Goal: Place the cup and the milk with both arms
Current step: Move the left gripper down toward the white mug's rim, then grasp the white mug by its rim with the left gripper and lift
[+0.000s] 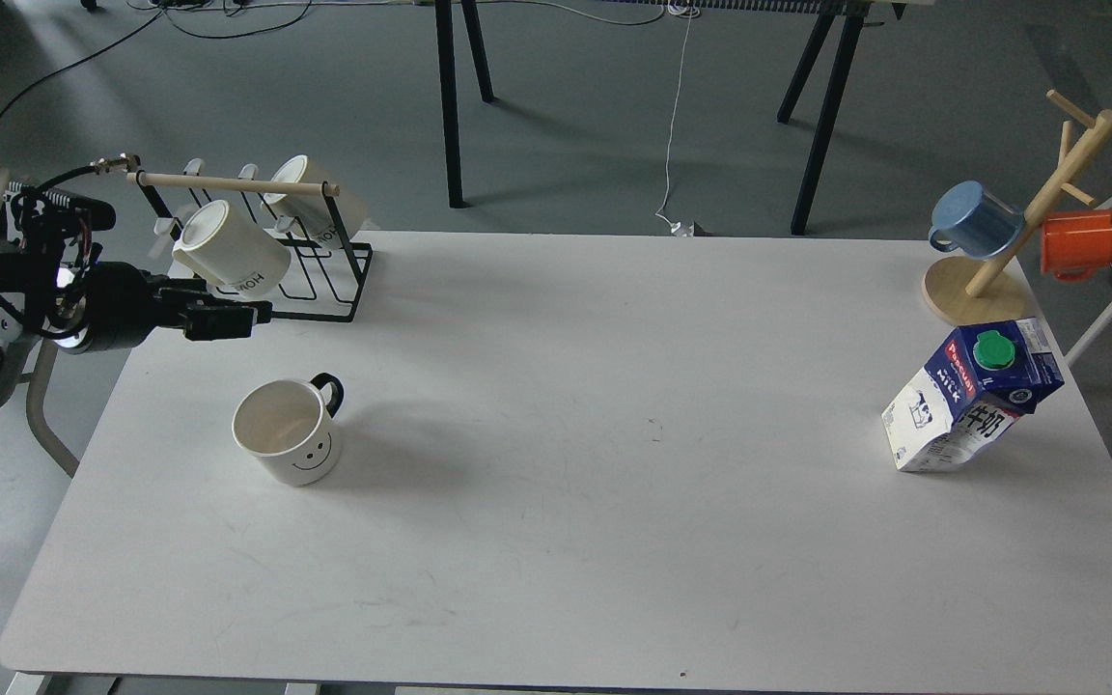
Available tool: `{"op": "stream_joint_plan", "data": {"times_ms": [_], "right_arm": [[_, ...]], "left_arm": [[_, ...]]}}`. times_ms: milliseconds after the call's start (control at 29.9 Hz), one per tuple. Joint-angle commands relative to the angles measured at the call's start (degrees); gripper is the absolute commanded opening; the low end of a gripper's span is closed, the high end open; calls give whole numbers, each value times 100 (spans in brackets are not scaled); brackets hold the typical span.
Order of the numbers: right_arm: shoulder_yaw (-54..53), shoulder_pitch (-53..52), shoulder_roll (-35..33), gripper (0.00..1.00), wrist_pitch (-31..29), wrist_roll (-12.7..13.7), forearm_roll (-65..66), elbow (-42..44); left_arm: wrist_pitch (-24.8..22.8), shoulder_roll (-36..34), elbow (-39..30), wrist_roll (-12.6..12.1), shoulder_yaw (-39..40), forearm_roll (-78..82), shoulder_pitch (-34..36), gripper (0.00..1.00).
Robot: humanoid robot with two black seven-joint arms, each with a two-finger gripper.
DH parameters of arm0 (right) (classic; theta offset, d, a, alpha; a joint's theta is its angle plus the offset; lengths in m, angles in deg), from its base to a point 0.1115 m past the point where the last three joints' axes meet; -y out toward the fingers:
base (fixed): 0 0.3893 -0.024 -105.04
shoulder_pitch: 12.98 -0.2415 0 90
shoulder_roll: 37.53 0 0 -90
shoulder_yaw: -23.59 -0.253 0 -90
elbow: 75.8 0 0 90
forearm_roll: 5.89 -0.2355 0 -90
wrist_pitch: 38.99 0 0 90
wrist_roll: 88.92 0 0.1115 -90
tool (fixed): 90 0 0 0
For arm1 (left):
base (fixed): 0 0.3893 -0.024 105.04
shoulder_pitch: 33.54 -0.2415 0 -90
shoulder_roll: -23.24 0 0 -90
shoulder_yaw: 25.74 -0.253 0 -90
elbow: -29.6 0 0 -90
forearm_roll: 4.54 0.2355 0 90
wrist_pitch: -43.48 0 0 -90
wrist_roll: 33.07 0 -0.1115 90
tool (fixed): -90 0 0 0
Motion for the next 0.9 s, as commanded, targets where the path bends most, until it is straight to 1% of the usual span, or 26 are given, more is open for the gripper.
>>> {"op": "stream_joint_plan", "data": {"times_ms": [0, 67, 468, 702, 869], "right_arm": [[21, 33, 22, 97, 1, 1, 1, -8], [30, 33, 31, 97, 1, 1, 1, -8], [65, 33, 39, 97, 1, 1, 1, -17], [65, 33, 22, 97, 1, 1, 1, -17], [65, 33, 22, 97, 1, 1, 1, -17]], "left_arm": [[284, 7, -34, -2, -184, 59, -184, 100], [425, 16, -25, -2, -184, 120, -263, 100], [469, 78, 36, -2, -184, 129, -817, 100], [469, 332, 98, -2, -184, 164, -897, 100], [478, 526, 361, -2, -184, 147, -905, 100]]}}
